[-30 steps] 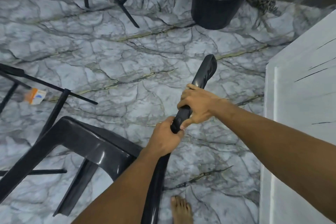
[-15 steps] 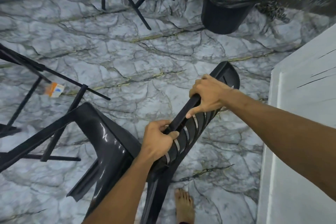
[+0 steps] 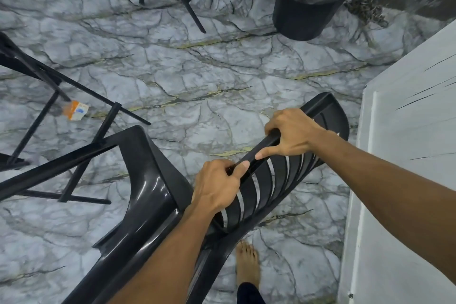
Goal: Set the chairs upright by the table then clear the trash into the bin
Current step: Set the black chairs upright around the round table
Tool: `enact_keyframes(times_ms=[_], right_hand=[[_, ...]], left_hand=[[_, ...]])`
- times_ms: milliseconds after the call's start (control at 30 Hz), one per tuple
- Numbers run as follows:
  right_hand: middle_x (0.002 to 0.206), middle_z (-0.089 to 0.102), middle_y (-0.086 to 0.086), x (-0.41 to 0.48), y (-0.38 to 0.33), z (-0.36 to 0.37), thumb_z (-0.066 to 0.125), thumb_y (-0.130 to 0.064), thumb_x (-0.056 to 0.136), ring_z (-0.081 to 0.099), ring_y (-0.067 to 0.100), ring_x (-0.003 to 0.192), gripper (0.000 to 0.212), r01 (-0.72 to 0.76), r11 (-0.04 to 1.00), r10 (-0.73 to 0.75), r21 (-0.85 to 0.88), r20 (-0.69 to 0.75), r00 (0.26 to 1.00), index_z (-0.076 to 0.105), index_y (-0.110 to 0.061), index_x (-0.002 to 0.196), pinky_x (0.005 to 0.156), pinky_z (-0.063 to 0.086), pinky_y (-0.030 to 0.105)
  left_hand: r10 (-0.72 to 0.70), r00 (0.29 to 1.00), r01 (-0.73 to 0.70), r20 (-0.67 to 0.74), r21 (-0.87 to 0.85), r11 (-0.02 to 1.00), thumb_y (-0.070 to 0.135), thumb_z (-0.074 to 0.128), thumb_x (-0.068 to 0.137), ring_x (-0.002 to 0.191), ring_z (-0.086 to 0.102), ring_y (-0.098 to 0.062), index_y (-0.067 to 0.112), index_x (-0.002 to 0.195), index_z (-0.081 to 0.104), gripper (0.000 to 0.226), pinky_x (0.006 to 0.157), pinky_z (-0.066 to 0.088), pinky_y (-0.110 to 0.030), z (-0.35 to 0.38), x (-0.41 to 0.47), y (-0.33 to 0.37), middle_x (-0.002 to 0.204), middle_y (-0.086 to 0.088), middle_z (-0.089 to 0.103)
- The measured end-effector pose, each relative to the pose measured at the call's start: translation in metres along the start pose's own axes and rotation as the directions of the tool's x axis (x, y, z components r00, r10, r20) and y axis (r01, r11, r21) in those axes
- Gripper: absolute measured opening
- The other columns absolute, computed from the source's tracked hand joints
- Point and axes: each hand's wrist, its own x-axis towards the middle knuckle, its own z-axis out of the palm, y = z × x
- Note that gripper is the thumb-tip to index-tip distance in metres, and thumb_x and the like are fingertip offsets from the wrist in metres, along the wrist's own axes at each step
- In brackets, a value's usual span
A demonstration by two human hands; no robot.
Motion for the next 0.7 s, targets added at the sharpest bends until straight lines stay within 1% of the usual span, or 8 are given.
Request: enact_keyframes(times_ms=[133, 233, 333, 400, 467, 533, 633, 700], right_hand=[[0.048, 0.048, 0.001, -0.002, -0.009, -0.019, 0.038, -0.103, 0.058, 0.043, 0.02, 0.048, 0.092, 0.034, 0.998, -0.029, -0.061, 0.09, 0.996, 0.057, -0.013, 0.058, 0.051, 0.033, 0.032], [0.049, 0.051, 0.004, 0.0, -0.021, -0.03, 0.037, -0.106, 0.053, 0.05, 0.024, 0.051, 0.094, 0.083, 0.992, -0.078, -0.091, 0.06, 0.995, 0.057, -0.014, 0.056, 0.048, 0.035, 0.034], [0.054, 0.057, 0.007, 0.005, -0.034, -0.042, 0.023, -0.108, 0.05, 0.052, 0.027, 0.053, 0.102, 0.166, 0.973, -0.17, -0.158, -0.012, 0.985, 0.056, -0.012, 0.055, 0.051, 0.045, 0.039], [0.053, 0.051, 0.002, 0.008, -0.045, -0.052, 0.025, -0.106, 0.052, 0.05, 0.025, 0.053, 0.096, 0.221, 0.955, -0.231, -0.196, -0.031, 0.972, 0.054, -0.015, 0.053, 0.054, 0.047, 0.039], [0.054, 0.049, -0.003, 0.009, -0.053, -0.061, 0.031, -0.102, 0.06, 0.05, 0.021, 0.061, 0.089, 0.268, 0.939, -0.286, -0.214, -0.057, 0.957, 0.056, -0.017, 0.055, 0.065, 0.047, 0.04], [0.062, 0.057, -0.005, 0.01, -0.049, -0.076, 0.034, -0.097, 0.071, 0.051, 0.02, 0.079, 0.084, 0.252, 0.935, -0.297, -0.247, -0.165, 0.94, 0.064, -0.019, 0.065, 0.085, 0.042, 0.039], [0.096, 0.065, -0.003, 0.019, -0.02, -0.113, 0.054, -0.083, 0.077, 0.054, 0.023, 0.105, 0.065, 0.066, 0.99, -0.121, -0.128, -0.489, 0.864, 0.071, -0.022, 0.091, 0.104, 0.035, 0.048], [0.104, 0.062, 0.001, 0.029, -0.01, -0.134, 0.063, -0.08, 0.074, 0.056, 0.022, 0.104, 0.066, 0.008, 0.99, 0.066, 0.14, -0.515, 0.855, 0.067, -0.02, 0.101, 0.097, 0.043, 0.048]], left_hand=[[0.025, 0.995, -0.024, -0.094, 0.007, 1.0, 0.075, 0.039, 0.083, 0.064, 0.064, -0.017, 0.019, 0.078, 0.072, 0.065, 0.07, 0.056, -0.044, 0.004, -0.021, 0.003, 0.062, 0.002, 0.067], [0.038, 0.983, -0.041, -0.181, -0.01, 0.999, 0.073, 0.044, 0.083, 0.06, 0.062, -0.014, 0.022, 0.076, 0.069, 0.058, 0.067, 0.055, -0.043, 0.003, -0.035, -0.001, 0.06, 0.003, 0.064], [0.052, 0.997, -0.056, -0.064, -0.066, 0.996, 0.069, 0.062, 0.076, 0.07, 0.067, -0.01, 0.031, 0.088, 0.068, 0.041, 0.069, 0.056, -0.037, -0.013, -0.032, 0.01, 0.075, 0.01, 0.071], [0.054, 0.998, -0.045, 0.045, -0.179, 0.983, 0.052, 0.074, 0.077, 0.063, 0.065, -0.013, 0.033, 0.088, 0.064, 0.024, 0.058, 0.053, -0.033, -0.018, -0.025, 0.028, 0.075, 0.008, 0.069], [0.075, 0.995, -0.085, -0.072, -0.151, 0.985, 0.039, 0.073, 0.078, 0.05, 0.054, -0.019, 0.025, 0.069, 0.058, 0.022, 0.047, 0.043, -0.035, -0.02, -0.023, 0.038, 0.059, 0.004, 0.06], [0.074, 0.977, -0.091, -0.199, -0.079, 0.993, 0.037, 0.07, 0.077, 0.049, 0.054, -0.019, 0.022, 0.064, 0.056, 0.024, 0.045, 0.045, -0.038, -0.024, -0.029, 0.038, 0.054, 0.002, 0.058], [0.072, 0.945, -0.107, -0.32, -0.094, 0.99, 0.031, 0.073, 0.076, 0.049, 0.058, -0.016, 0.026, 0.069, 0.061, 0.015, 0.048, 0.051, -0.036, -0.03, -0.043, 0.024, 0.052, 0.003, 0.059], [0.112, 0.91, -0.156, -0.399, -0.078, 0.985, 0.033, 0.072, 0.074, 0.046, 0.057, -0.015, 0.023, 0.073, 0.068, 0.011, 0.047, 0.051, -0.036, -0.036, -0.051, 0.018, 0.05, 0.004, 0.058]])
